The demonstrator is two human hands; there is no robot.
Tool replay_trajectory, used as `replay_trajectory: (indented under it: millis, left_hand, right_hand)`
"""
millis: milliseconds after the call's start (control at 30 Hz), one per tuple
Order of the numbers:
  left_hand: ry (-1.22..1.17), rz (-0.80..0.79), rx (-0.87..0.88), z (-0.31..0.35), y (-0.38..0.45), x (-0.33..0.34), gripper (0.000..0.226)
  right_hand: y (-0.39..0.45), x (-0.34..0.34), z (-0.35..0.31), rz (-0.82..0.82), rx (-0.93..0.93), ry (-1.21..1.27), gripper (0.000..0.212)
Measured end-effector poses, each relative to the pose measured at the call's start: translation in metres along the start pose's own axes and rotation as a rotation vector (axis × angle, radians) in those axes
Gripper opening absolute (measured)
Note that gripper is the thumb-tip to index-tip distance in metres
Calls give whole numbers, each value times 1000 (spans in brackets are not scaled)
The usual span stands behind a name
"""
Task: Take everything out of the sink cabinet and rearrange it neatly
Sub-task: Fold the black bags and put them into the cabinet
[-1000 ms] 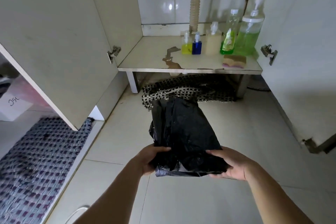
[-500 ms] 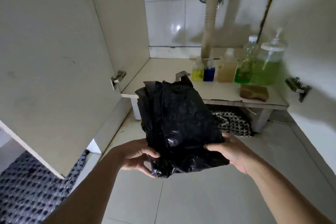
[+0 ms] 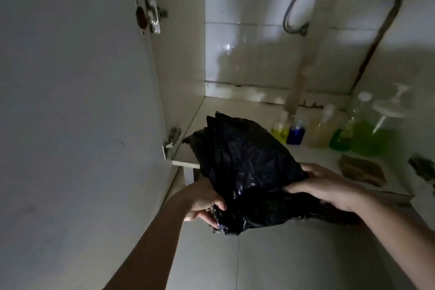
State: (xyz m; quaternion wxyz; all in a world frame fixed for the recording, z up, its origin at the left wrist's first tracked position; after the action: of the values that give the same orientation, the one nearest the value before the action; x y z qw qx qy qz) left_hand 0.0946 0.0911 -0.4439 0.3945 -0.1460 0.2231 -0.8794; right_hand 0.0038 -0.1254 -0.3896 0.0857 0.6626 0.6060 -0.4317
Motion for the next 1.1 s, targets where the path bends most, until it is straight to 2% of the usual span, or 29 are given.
replay_trajectory:
  millis: [100, 233, 367, 533, 633, 700, 733, 800, 867, 967, 1100]
  left_hand:
    - [20, 55, 36, 47, -1, -11, 32]
    - [5, 225, 155, 90, 23, -31, 36]
    - [44, 443, 343, 102, 57, -54, 33]
    - [273, 721, 432, 115, 104, -104, 30]
    - [485, 756, 483, 118, 126, -112, 29]
    - [726, 773, 448, 109, 137, -110, 50]
    - [827, 744, 424, 102, 143, -106, 54]
    - [975, 643, 392, 87, 154, -96, 46]
    - [1023, 607, 356, 81, 160, -97, 39]
    - [1049, 596, 268, 81, 164, -104, 53]
    - [1097, 578, 268, 84, 161, -109, 59]
  right_hand:
    - [1, -34, -29, -28, 42, -13, 37]
    - [36, -54, -41, 89, 62, 25, 36]
    - [103, -23, -34, 115, 62, 194, 41]
    - [179, 13, -51, 225, 1, 245, 29]
    - [212, 26, -51, 265, -4, 147, 39]
    - [224, 36, -47, 311, -3, 32, 49]
    - [229, 40, -44, 350, 1, -4, 57]
    - [236, 44, -40, 402, 24, -58, 66]
    - [243, 44, -43, 428, 14, -41, 65]
    - [247, 44, -52, 482, 7, -32, 63]
    - [248, 48, -51, 496, 54, -70, 61]
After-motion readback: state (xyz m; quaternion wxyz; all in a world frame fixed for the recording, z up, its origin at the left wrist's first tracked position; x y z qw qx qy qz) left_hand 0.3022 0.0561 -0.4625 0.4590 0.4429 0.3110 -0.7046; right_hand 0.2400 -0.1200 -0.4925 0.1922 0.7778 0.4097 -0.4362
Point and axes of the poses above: each hand's wrist, its own y-axis towards the middle knuckle, its own x-axis out of the palm, z = x × y, the point moved 6 cm from there along y, towards the middle knuckle, and after that the axes turned 14 degrees about -y, right-handed, at the moved point
